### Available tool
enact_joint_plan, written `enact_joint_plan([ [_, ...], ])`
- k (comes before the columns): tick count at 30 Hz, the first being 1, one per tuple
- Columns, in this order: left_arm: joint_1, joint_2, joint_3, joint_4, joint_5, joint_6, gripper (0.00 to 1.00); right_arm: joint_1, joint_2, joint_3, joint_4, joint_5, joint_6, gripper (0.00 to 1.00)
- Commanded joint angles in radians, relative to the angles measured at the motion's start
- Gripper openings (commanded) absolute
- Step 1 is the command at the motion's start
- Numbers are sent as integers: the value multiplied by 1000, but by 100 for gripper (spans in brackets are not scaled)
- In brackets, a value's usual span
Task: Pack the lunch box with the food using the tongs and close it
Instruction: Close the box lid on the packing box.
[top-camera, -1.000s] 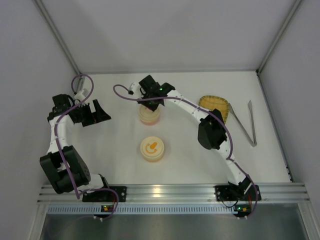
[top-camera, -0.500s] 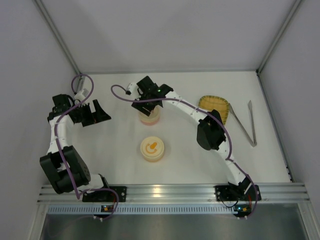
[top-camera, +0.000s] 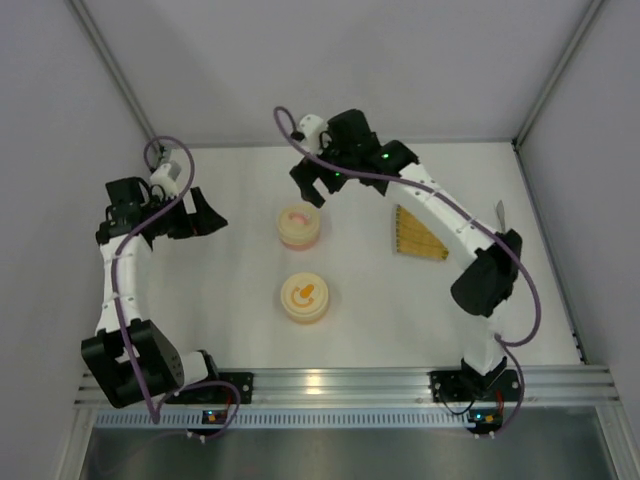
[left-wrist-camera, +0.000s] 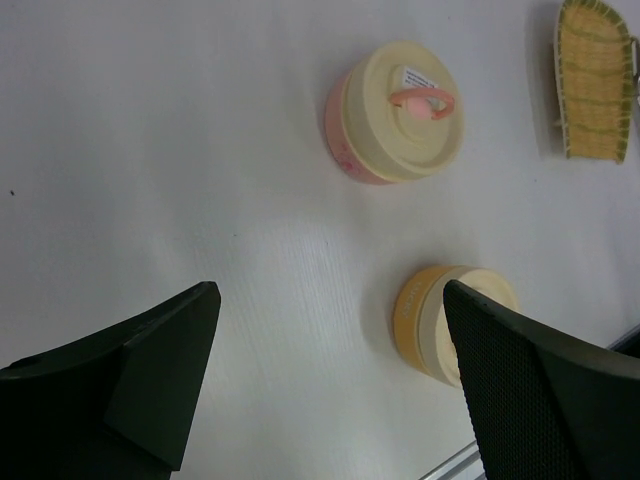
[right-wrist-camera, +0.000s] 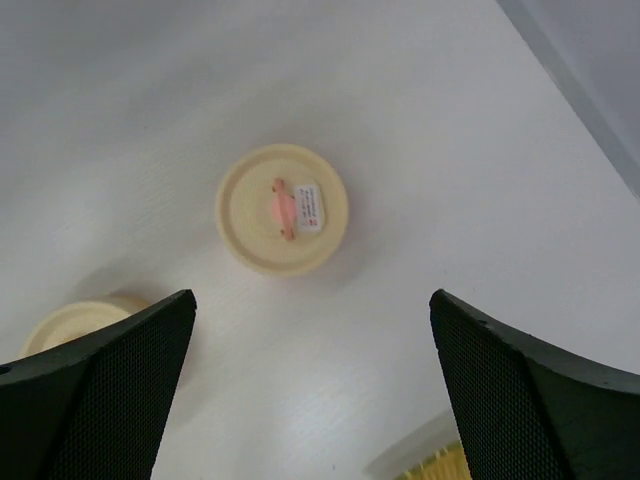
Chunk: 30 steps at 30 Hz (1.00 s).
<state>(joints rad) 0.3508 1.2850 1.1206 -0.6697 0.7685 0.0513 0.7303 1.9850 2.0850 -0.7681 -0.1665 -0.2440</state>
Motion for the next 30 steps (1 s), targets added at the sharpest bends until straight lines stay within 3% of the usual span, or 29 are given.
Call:
enact_joint_plan([
  [1, -165, -20, 99, 33, -114, 50, 98, -107, -176, -97, 11, -100, 35, 99],
  [3, -286, 6, 140, -17, -164, 134, 98, -150, -213, -147, -42, -174, 17, 99],
  [5, -323, 72, 221, -124, -68, 313, 98, -221, -290, -259, -86, -265, -3, 99],
  [9, -496, 204, 364, -256, -92, 549, 97, -322, -454, -465, -97, -320, -21, 99],
  [14, -503, 344, 430, -278, 31, 838, 88, -448, -607, -598, -193, -349, -69, 99],
  [17, -504, 379, 416, -179, 67, 895, 80, -499, -667, -638, -261, -355, -84, 99],
  [22, -541, 496, 485, -172, 51, 993, 70, -590, -755, -687, -284, -366, -78, 99],
  [30, -598, 589, 504, -104, -118, 1035, 70, -660, -769, -711, -281, -410, -74, 99],
])
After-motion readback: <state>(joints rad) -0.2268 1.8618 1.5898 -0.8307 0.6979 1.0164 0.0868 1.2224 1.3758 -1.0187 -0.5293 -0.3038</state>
